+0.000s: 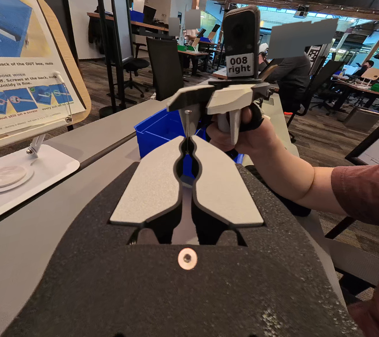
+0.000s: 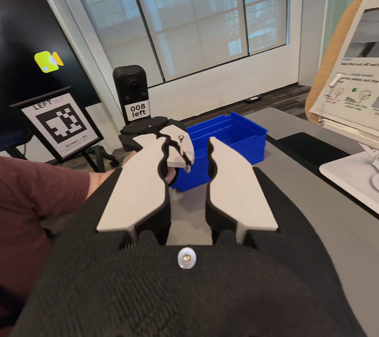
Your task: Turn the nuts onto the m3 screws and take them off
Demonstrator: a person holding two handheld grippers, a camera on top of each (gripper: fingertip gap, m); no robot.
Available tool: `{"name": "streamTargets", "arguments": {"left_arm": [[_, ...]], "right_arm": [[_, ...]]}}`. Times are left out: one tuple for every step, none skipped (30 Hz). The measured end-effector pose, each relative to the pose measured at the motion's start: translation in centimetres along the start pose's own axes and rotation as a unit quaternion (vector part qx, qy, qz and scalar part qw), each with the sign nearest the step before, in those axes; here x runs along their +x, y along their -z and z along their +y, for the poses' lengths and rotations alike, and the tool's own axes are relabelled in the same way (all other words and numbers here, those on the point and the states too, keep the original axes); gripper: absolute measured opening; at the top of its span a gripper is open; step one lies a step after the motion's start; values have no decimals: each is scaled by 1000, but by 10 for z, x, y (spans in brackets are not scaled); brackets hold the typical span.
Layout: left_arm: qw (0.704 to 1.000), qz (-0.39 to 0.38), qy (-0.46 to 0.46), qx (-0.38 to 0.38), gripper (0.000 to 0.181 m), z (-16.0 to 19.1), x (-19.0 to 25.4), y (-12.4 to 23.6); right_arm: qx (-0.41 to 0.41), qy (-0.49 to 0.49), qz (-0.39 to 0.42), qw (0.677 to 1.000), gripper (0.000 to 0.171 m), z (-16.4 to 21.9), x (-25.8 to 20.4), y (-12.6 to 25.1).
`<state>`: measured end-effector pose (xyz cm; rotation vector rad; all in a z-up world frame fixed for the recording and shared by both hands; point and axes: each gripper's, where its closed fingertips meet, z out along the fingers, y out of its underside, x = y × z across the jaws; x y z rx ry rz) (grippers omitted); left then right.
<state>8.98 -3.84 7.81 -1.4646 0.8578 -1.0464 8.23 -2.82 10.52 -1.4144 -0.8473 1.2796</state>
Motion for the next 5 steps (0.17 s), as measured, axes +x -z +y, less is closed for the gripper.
{"name": "streamTargets", "arguments": {"left_arm": [[1000, 4, 1, 0, 1, 0, 1, 0], [1000, 3, 0, 1, 1, 0, 2, 0], [1000, 4, -1, 4, 1, -1, 2, 0], [1000, 8, -3, 6, 1, -1, 4, 0], [1000, 8, -4, 7, 1, -2, 5, 0]], "right_arm": [[1, -3, -6, 1000, 34, 1, -2, -1], [2, -5, -9, 1000, 31, 1, -3, -2], [3, -4, -11, 1000, 30, 1, -4, -3], [4, -4, -14, 1000, 30, 1, -5, -3], [6, -3, -18, 1000, 27, 1, -7, -3]]}}
